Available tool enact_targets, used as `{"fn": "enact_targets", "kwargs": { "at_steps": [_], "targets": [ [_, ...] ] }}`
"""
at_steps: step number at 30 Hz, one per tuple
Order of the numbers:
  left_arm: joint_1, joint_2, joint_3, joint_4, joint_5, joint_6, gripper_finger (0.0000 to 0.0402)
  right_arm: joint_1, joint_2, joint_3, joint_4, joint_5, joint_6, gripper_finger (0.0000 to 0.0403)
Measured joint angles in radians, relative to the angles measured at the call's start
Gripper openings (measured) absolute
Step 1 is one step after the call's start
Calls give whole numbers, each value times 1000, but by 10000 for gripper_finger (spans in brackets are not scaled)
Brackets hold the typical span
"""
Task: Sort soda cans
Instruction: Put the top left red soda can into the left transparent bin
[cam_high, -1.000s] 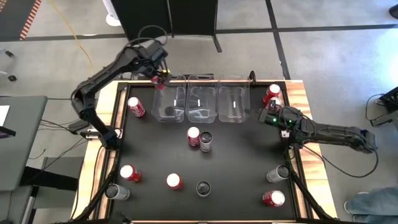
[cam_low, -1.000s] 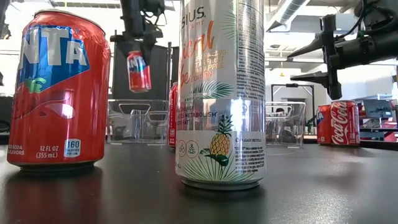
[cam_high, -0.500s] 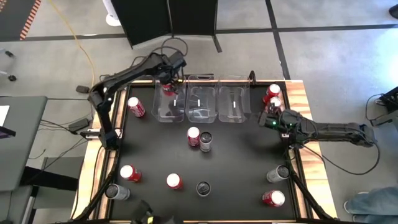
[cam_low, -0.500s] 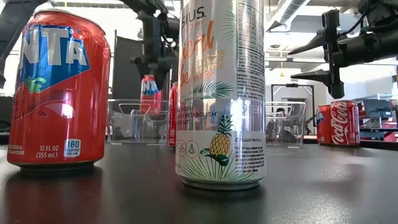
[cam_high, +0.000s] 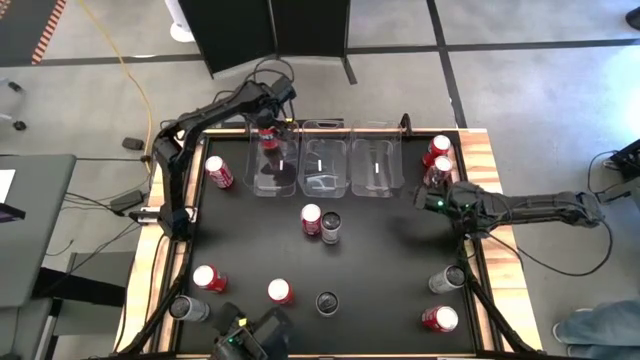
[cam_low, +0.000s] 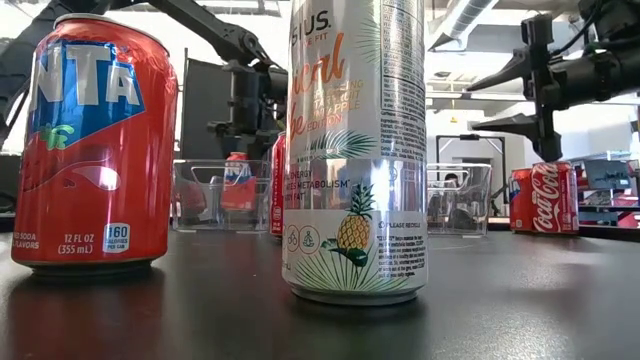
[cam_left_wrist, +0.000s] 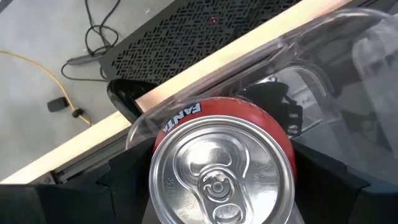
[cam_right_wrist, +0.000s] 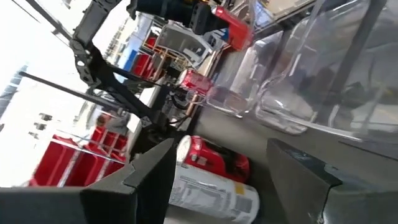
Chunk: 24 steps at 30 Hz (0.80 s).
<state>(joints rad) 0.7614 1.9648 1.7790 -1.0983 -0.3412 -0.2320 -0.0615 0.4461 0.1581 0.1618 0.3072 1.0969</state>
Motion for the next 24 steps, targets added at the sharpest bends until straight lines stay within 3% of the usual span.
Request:
{"fn": "enact_targets", "kwargs": {
  "at_steps": [6, 13, 24],
  "targets": [
    [-1, -1, -12, 30, 5, -4, 305, -7, 0, 0, -37, 18, -5, 265],
    [-1, -6, -115, 70, -1, -34, 308, -12, 0, 0, -37, 19, -5, 265],
    [-11, -34, -142, 104, 1, -5, 387, -12, 0, 0, -35, 18, -4, 265]
  ]
}}
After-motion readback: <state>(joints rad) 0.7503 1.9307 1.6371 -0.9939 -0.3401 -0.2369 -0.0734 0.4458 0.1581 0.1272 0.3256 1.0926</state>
